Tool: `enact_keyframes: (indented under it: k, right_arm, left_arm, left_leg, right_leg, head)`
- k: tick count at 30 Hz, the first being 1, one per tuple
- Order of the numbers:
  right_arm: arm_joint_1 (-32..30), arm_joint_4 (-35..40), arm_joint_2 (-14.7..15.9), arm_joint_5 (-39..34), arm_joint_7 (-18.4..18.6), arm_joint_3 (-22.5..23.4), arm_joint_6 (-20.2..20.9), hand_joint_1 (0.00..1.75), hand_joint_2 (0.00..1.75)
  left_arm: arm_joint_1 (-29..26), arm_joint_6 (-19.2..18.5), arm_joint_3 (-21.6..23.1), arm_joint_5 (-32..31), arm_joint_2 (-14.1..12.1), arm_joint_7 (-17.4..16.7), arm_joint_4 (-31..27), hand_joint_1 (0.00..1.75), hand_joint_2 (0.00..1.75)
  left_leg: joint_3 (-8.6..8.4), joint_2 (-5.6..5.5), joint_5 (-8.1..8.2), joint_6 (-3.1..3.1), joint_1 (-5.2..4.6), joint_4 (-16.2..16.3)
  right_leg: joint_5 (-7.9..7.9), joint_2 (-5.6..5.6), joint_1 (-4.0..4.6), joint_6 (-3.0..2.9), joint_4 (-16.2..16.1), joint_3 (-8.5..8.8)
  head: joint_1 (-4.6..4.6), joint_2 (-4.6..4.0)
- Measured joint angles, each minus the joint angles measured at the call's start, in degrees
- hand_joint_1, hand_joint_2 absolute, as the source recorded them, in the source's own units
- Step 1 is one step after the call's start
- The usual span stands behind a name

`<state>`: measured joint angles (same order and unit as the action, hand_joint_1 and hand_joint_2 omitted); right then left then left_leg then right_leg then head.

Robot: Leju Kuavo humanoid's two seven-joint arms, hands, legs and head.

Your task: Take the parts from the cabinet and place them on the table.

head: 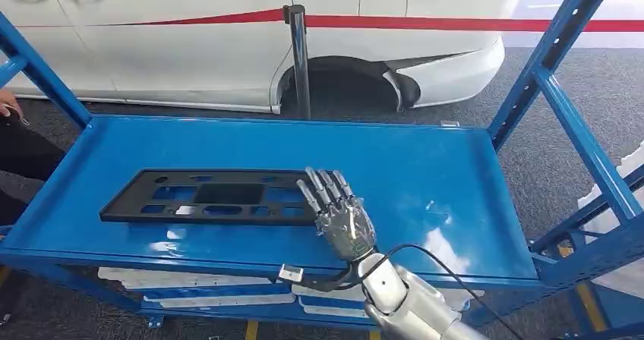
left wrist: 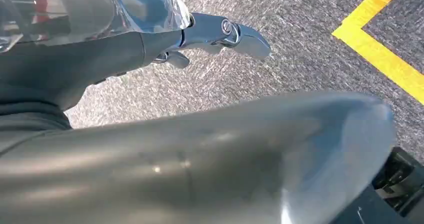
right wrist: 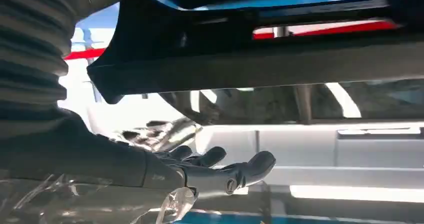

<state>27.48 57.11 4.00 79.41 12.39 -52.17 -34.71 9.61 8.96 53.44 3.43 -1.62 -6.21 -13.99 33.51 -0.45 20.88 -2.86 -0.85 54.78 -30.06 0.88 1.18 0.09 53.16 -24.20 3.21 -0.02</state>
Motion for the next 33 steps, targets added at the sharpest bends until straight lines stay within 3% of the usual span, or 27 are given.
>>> enact_keyframes:
  k: [18, 33]
  right_arm:
    - [-3.3, 5.4, -0.1, 0.2, 0.6, -1.9, 0.5, 0.00, 1.75]
    - [-3.8, 3.7, -3.6, -3.3, -1.9, -3.3, 0.0, 0.00, 1.75]
  left_arm:
    - [-0.2, 0.5, 0.3, 0.3, 0.0, 0.4, 0.0, 0.00, 0.00]
    - [0.1, 0.0, 0.9, -0.3, 0.0, -0.2, 0.0, 0.00, 0.00]
  left_leg:
    - [0.05, -0.01, 0.00, 0.00, 0.00, 0.0]
    - [0.10, -0.01, 0.01, 0.01, 0.01, 0.0]
  right_leg:
    - [-0.01, -0.01, 0.02, -0.01, 0.0, -0.04]
    - [-0.02, 0.00, 0.03, -0.02, 0.0, -0.09]
  head:
    - [-0.02, 0.00]
    - [0.00, 0.00]
